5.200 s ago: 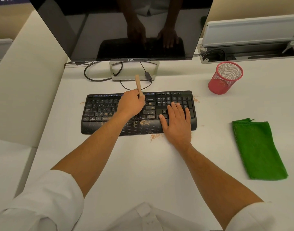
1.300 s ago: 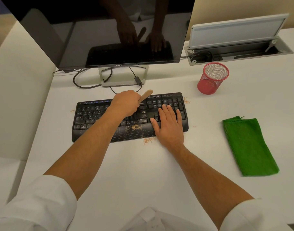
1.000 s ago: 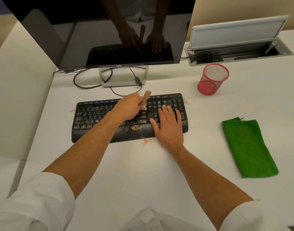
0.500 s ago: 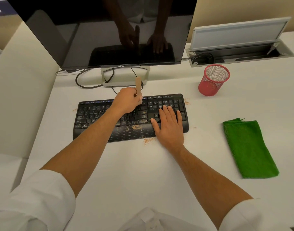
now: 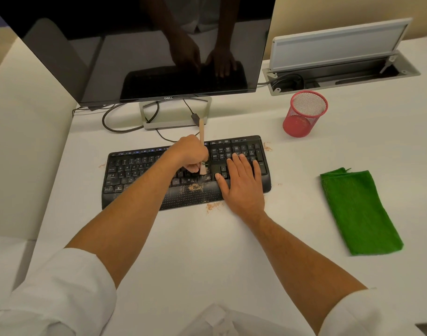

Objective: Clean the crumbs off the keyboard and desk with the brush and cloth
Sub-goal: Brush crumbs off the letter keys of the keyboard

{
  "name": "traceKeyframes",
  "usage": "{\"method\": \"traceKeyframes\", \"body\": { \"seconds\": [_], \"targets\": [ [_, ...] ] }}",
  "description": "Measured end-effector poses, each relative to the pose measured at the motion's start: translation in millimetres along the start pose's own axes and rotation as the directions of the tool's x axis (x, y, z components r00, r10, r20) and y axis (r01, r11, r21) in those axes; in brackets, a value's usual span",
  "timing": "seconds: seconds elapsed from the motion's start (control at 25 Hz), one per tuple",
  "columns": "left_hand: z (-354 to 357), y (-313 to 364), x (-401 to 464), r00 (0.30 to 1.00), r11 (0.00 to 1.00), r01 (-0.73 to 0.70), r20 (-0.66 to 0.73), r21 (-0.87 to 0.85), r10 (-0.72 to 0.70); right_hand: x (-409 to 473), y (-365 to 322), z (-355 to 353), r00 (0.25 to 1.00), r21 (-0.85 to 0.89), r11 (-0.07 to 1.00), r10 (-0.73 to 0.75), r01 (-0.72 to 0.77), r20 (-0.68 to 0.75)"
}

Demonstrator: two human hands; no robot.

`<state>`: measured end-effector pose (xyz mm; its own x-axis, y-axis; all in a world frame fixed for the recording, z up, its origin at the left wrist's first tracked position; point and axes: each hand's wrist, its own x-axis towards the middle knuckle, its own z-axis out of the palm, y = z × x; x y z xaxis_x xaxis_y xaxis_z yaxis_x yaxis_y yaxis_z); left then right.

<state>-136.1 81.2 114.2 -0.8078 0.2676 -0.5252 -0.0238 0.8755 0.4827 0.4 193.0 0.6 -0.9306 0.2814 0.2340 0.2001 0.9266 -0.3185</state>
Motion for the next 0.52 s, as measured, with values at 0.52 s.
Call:
{"method": "traceKeyframes", "body": {
  "seconds": [0.52],
  "targets": [
    [5,-4,-2,0.975,0.971,-0.211,-0.044,0.111,0.217,1,1,-1,1.0,-0.002,1.0,0.0,0.0,0.006]
  ]
}}
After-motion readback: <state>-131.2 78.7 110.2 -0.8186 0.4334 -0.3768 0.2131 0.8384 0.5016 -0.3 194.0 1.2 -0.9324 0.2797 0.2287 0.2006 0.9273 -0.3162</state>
